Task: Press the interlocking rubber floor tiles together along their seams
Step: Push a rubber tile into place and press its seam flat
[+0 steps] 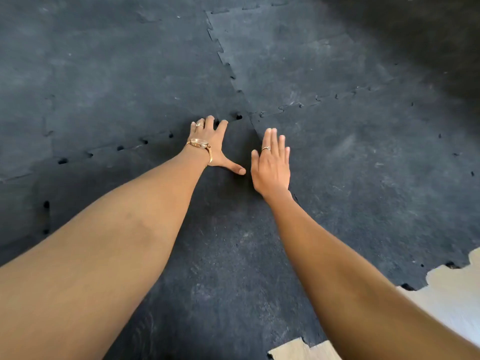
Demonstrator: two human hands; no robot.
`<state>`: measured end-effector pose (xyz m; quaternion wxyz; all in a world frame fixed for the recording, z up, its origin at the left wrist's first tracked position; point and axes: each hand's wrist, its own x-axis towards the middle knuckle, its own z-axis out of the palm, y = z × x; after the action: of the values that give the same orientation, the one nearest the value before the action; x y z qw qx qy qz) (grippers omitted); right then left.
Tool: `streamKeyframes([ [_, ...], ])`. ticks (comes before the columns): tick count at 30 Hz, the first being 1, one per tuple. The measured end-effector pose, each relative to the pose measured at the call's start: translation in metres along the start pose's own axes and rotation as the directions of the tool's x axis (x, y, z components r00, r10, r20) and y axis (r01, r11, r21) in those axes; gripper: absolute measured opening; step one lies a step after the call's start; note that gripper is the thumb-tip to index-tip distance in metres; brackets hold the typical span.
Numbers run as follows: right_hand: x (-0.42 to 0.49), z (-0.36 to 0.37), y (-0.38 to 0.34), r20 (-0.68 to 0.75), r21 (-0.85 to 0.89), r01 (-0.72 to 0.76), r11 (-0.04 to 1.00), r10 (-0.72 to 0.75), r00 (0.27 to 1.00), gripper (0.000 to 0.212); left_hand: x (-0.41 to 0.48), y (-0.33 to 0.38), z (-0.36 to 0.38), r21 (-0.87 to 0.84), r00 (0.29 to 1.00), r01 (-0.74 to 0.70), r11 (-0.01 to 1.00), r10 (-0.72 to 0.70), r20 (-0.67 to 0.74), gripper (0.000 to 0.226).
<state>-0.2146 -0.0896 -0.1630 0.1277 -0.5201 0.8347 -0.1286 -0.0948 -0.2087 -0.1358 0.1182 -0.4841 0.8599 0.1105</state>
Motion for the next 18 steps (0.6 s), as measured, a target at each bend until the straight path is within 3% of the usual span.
streamKeyframes([
  [12,-0.011,0.029,0.004,-0.024,-0.154,0.051,0.987,-0.055,0.998,0.063,-0.004,-0.013,-0.001,-0.03,0.995,-0.053,0.998,0.056,0.081,0.151],
  [18,-0.009,0.029,0.004,-0.009,-0.174,0.072,0.982,-0.075,0.997,0.063,-0.002,-0.007,0.005,-0.022,1.0,-0.007,1.0,0.007,0.028,0.153],
])
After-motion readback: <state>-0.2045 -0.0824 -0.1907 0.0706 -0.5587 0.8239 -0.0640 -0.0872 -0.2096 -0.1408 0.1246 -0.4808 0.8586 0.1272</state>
